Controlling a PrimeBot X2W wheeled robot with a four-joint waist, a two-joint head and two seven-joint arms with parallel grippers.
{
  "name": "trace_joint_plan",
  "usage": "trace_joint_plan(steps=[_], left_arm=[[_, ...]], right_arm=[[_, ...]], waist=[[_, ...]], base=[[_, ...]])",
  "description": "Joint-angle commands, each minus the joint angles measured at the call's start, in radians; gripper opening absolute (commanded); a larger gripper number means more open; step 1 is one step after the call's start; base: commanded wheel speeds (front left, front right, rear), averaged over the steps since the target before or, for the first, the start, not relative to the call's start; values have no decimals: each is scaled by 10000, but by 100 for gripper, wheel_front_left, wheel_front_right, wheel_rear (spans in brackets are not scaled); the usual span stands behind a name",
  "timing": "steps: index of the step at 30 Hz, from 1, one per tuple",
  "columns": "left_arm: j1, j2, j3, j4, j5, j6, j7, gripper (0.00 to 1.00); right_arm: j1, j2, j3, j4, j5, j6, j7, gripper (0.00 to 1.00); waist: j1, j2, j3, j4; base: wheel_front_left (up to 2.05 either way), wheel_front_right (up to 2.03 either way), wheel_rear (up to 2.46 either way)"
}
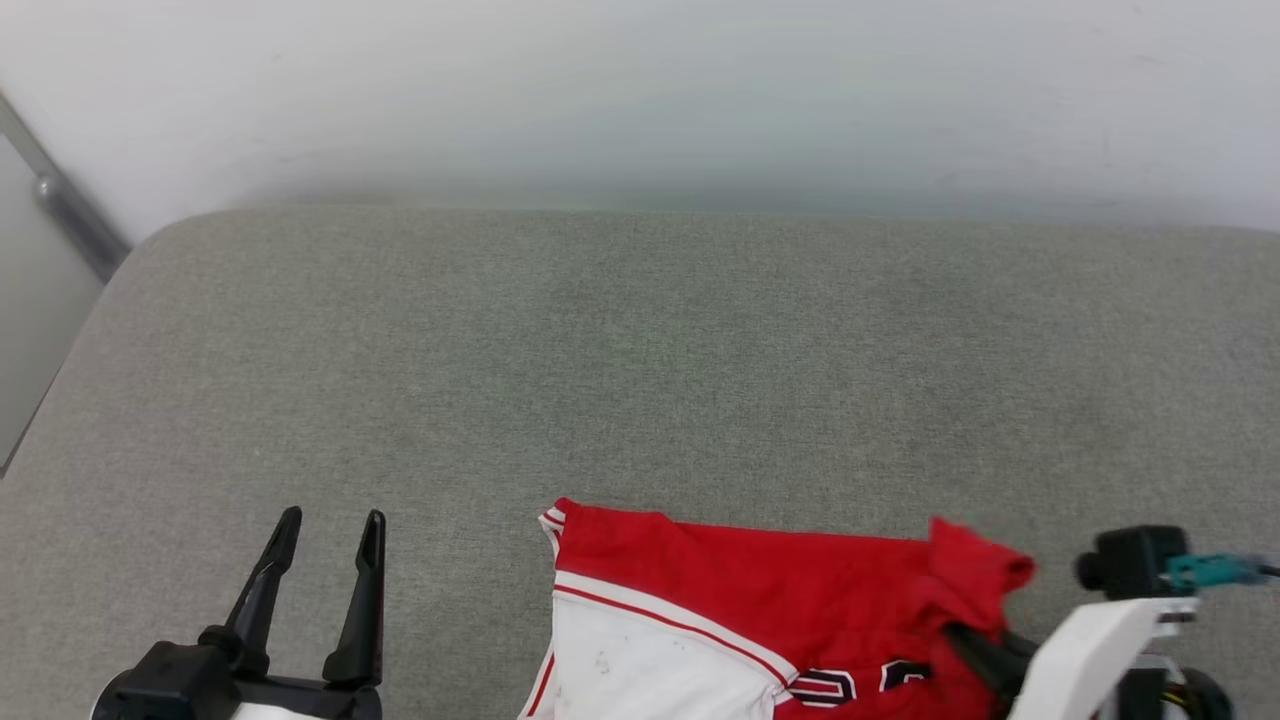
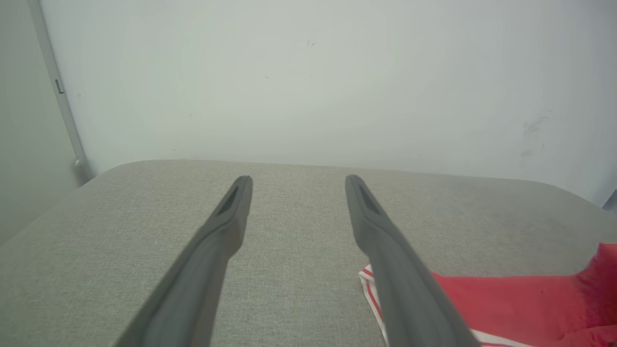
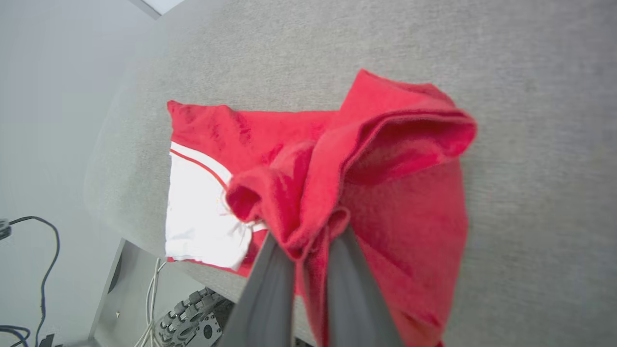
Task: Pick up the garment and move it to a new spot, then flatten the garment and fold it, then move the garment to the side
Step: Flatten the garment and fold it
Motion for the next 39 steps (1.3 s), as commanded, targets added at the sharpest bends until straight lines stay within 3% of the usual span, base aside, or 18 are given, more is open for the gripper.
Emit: trace_joint_plan(steps=[1, 7, 10, 16, 29, 30, 31, 32, 39], left_arm=[[-38, 27, -26, 14, -32, -12, -45, 100], [-55, 127, -80, 34, -98, -12, -45, 100], [-113, 139, -111, 45, -133, -12, -45, 100], [-160, 156, -231, 99, -162, -12, -45, 100], [-287, 158, -316, 220, -211, -14, -45, 100], [-289, 161, -325, 232, -216, -13, -45, 100], [-295, 163, -332, 238, -224, -13, -45, 100], [-302, 164, -323, 240, -226, -13, -45, 100], [-286, 162, -161, 161, -154, -14, -45, 100]], right_arm=[[-202, 200, 405, -222, 120, -1, 207, 0], [-795, 569, 1402, -241, 639, -1, 478, 0], [-1133, 583, 2033, 123, 1256, -1, 119, 0], [-1849, 570, 3330, 1326, 1806, -1, -724, 0], [-3298, 575, 4835, 4405, 2423, -1, -2305, 0], [-3438, 576, 5011, 4572, 2563, -1, -2439, 18], [-3580, 579, 5217, 4715, 2639, -1, -2524, 93], [-3668, 581, 5379, 4811, 2774, -1, -2603, 100], [-4300, 569, 5961, 4952, 3527, -1, -2979, 100]], waist=[[-1, 0, -27, 68], [-1, 0, -26, 302], [-1, 0, 17, 483], [-1, 0, 98, 865], [-1, 0, 314, 1470], [-1, 0, 323, 1499], [-1, 0, 333, 1520], [-1, 0, 343, 1533], [-1, 0, 311, 1363]], base=[[0, 0, 0], [0, 0, 0], [0, 0, 0], [0, 0, 0], [0, 0, 0], [0, 0, 0], [0, 0, 0], [0, 0, 0], [0, 0, 0]])
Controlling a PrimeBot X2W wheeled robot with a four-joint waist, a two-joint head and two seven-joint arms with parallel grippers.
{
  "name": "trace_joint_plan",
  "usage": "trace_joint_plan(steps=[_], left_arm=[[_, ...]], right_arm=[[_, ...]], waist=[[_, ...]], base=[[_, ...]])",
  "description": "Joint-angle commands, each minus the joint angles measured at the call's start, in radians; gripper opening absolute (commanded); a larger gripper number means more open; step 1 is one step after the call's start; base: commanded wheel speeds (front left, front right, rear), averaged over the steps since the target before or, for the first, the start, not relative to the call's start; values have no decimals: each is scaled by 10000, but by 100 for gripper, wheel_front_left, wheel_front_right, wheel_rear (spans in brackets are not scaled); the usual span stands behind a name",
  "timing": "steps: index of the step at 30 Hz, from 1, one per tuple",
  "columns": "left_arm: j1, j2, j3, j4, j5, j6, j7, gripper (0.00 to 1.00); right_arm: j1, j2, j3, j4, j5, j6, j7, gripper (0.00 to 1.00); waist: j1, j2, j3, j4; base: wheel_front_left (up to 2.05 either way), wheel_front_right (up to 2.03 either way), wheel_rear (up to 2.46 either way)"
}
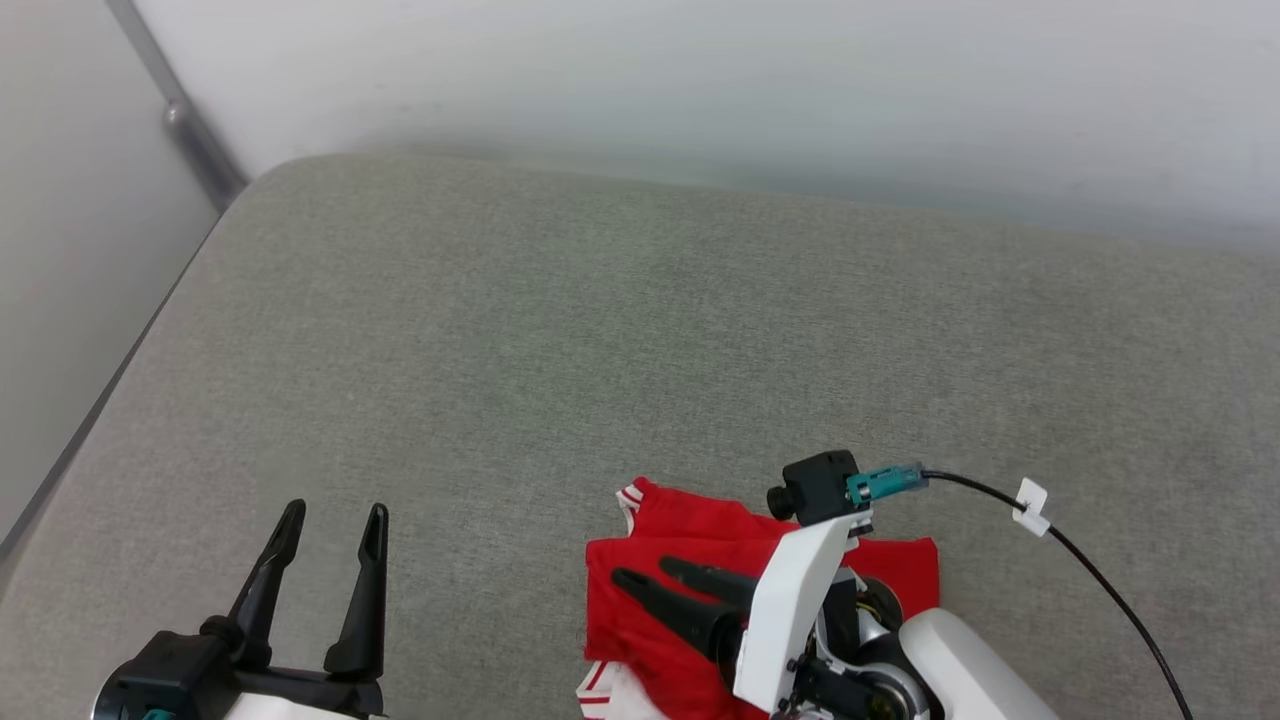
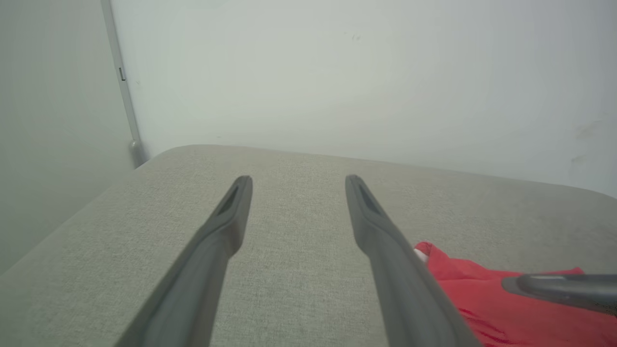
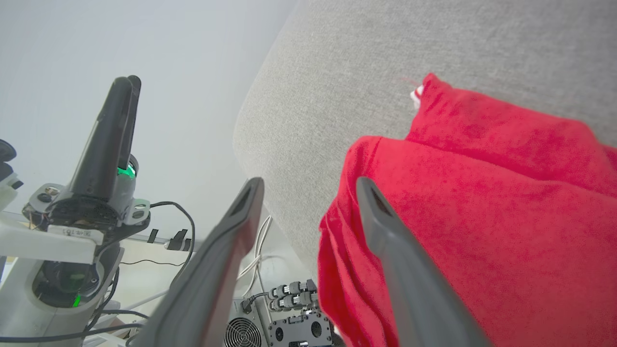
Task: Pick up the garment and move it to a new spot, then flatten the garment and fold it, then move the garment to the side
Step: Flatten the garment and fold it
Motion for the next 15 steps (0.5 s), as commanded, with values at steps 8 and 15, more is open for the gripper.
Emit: trace_joint_plan(steps=[8, 15], left_arm=[[-140, 32, 45, -147, 77, -15, -45, 100], [-253, -57, 35, -303, 36, -15, -36, 100]], right_arm=[[-865, 12, -951, -284, -1645, -1, -107, 100], [-1222, -1121, -1942, -1431, -4788, -2, -756, 100]], waist=[[0, 0, -128, -713], [0, 0, -134, -1266]], base=[[0, 0, 0], [0, 0, 0]])
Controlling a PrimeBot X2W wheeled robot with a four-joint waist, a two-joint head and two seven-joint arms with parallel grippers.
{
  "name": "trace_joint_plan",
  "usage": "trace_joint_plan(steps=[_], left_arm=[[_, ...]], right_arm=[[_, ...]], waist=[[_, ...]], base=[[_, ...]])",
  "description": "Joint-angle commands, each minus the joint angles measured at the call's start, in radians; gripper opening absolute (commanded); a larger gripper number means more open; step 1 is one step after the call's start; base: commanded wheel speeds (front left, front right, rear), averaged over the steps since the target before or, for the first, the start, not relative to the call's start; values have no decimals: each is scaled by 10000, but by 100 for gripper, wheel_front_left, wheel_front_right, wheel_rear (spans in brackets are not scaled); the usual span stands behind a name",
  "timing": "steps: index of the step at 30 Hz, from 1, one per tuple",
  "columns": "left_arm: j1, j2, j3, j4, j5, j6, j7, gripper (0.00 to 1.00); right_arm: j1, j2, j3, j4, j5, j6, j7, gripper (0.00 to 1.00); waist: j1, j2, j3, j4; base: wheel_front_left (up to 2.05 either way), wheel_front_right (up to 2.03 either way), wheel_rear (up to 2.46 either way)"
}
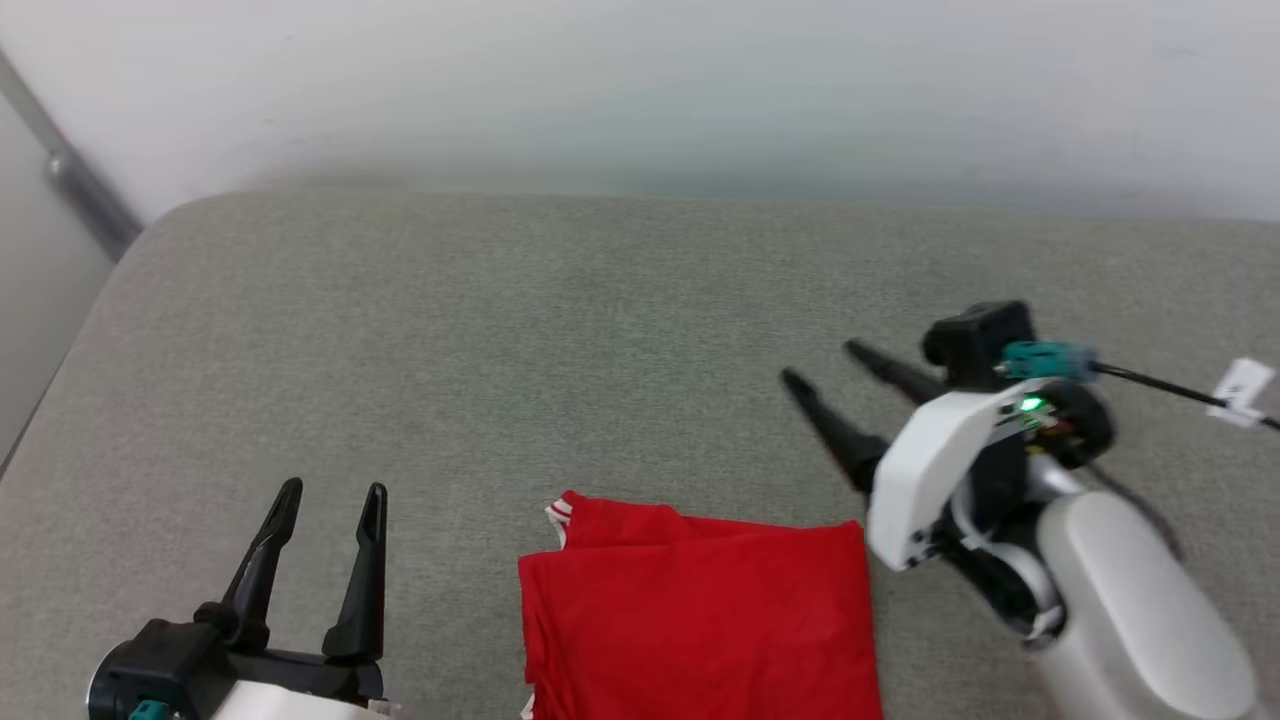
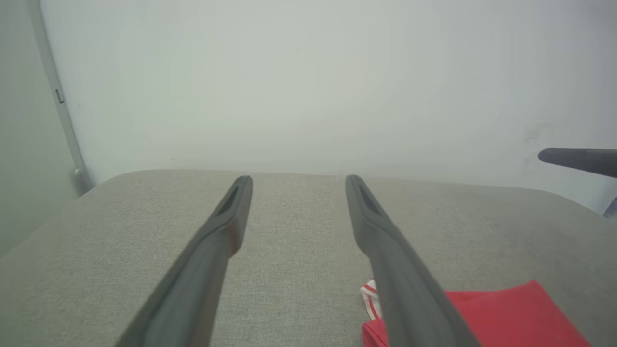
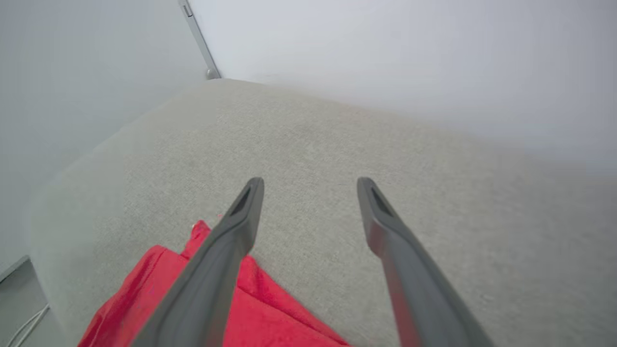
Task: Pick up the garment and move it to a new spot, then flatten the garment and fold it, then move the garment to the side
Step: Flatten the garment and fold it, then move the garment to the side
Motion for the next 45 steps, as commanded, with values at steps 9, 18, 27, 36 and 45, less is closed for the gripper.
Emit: trace_joint_plan(steps=[9, 18, 27, 36, 45], left_arm=[[-271, -176, -3, -142, -18, -13, -24, 100], [-301, -285, -122, -182, -77, -13, -23, 100], [-201, -278, -222, -139, 34, -15, -24, 100], [-168, -337, -158, -146, 284, -13, -24, 100], [-225, -391, -145, -216, 343, -15, -24, 100]], right_arm=[[875, -1698, -1527, -1408, -2181, -4, -2449, 100], [3075, -742, -3522, -2540, -2972, -4, -4408, 100], [4326, 356, -4072, -3033, -3441, -4, -5582, 100], [4571, 690, -4017, -2898, -3606, -4, -5747, 100], [4669, 499, -3883, -3112, -3429, -4, -5057, 100]], waist=[[0, 0, 63, -542], [0, 0, 175, -599], [0, 0, 157, -514], [0, 0, 114, -488], [0, 0, 175, -381]], base=[[0, 0, 0], [0, 0, 0], [0, 0, 0], [0, 0, 0], [0, 0, 0]])
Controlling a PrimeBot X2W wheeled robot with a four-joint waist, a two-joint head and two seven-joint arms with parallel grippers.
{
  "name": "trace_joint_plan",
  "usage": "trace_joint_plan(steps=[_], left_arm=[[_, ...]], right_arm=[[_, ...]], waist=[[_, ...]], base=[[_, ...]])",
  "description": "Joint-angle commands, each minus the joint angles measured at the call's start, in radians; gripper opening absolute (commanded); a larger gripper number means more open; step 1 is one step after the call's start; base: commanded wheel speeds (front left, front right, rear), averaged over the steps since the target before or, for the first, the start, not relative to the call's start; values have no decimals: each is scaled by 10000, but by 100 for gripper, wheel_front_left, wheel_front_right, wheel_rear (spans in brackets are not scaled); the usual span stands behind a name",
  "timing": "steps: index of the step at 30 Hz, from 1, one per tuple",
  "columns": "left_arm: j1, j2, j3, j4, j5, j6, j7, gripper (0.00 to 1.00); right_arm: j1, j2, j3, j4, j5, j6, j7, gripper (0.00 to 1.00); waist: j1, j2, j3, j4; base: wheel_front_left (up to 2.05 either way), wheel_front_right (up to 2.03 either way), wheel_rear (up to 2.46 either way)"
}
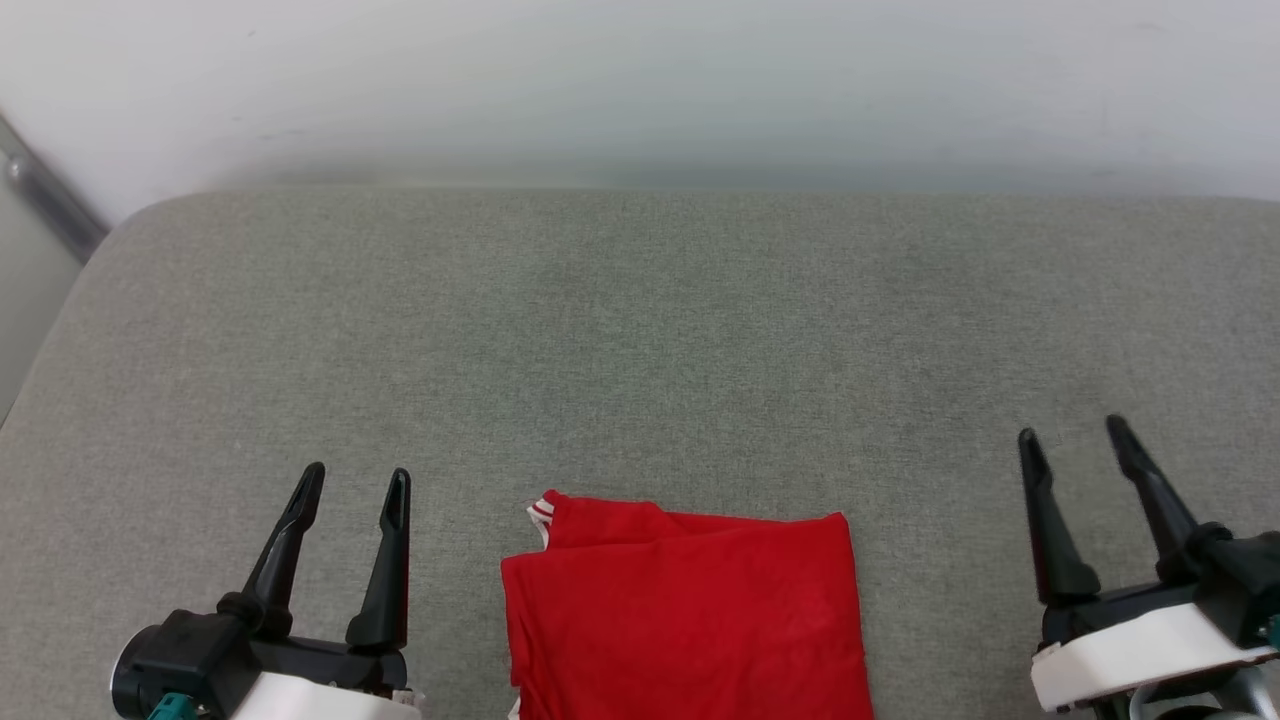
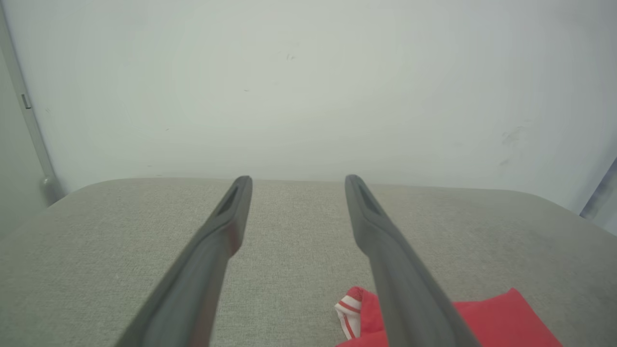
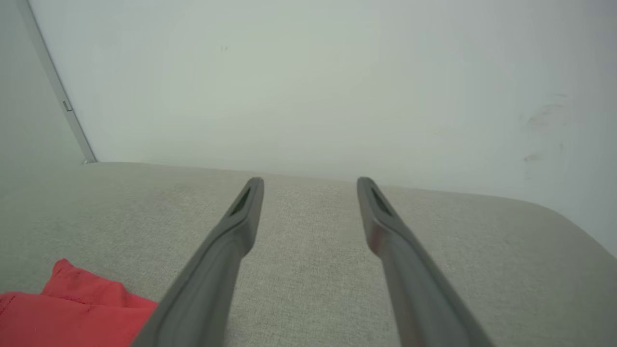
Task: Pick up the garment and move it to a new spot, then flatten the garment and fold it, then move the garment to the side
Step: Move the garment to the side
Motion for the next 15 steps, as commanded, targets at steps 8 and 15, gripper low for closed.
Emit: trace_joint_plan(steps=[8, 15], left_arm=[[-56, -6, -49, 37, -29, -13, -21, 100], [-344, -62, -244, 100, -78, -13, -22, 100]], right_arm=[[580, -1422, 1451, -848, 1490, -4, 4300, 100], [374, -1598, 1761, -1417, 2527, -4, 8435, 100]], waist=[[0, 0, 237, 210], [0, 0, 691, 491]], base=[[0, 0, 0], [0, 0, 0]])
